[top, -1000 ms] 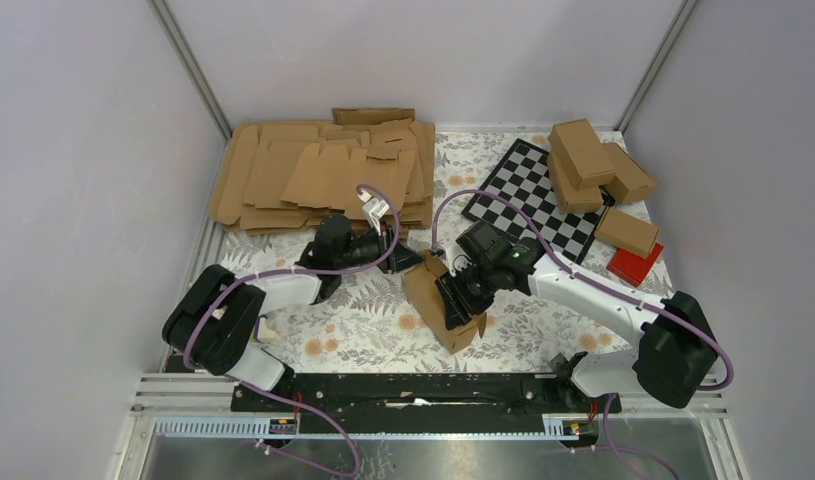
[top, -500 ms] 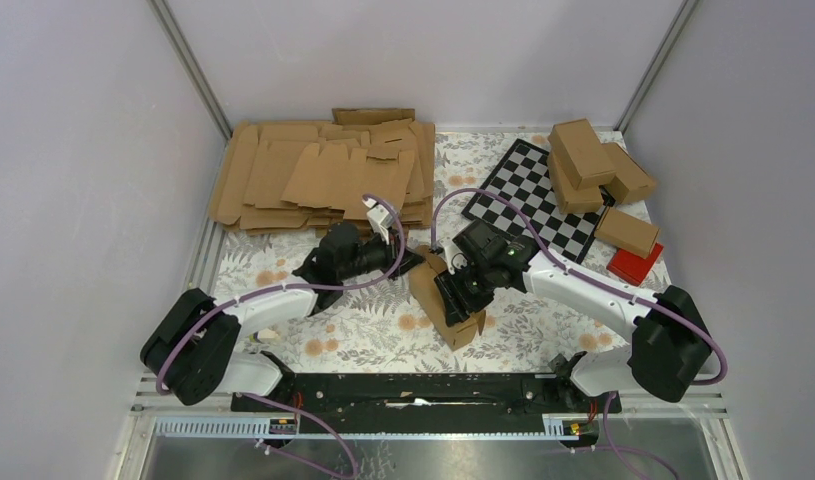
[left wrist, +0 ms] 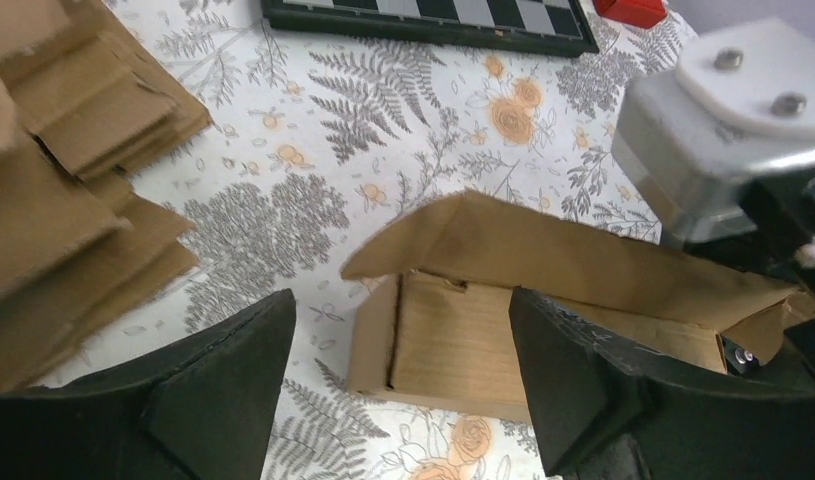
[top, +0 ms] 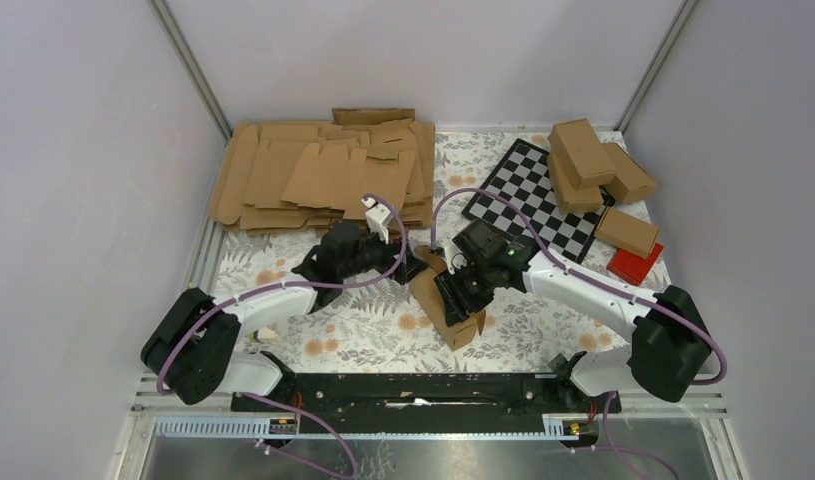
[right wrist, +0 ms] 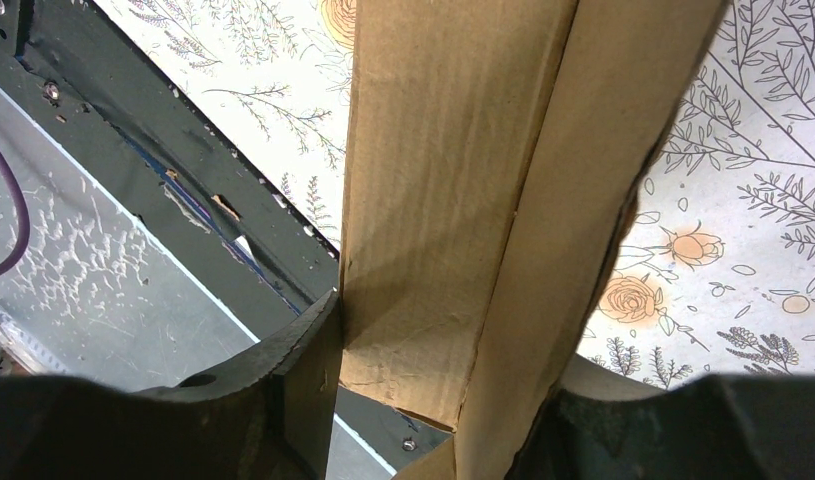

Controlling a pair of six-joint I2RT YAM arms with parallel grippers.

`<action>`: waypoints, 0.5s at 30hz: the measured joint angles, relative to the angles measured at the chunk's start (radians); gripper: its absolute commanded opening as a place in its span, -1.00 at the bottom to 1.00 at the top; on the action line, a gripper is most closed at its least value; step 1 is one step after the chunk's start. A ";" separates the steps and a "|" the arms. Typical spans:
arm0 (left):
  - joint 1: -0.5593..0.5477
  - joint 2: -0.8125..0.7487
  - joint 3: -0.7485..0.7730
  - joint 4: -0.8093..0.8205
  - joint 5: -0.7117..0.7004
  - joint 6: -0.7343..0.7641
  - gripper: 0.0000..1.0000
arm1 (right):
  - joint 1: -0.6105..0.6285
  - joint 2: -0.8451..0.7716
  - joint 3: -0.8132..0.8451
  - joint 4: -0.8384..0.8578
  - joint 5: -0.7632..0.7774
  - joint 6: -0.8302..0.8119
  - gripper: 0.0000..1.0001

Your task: Fold the paper box

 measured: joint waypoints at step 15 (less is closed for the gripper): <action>0.130 0.211 0.179 -0.033 0.433 0.098 0.27 | 0.000 0.014 0.027 -0.028 -0.004 -0.039 -0.14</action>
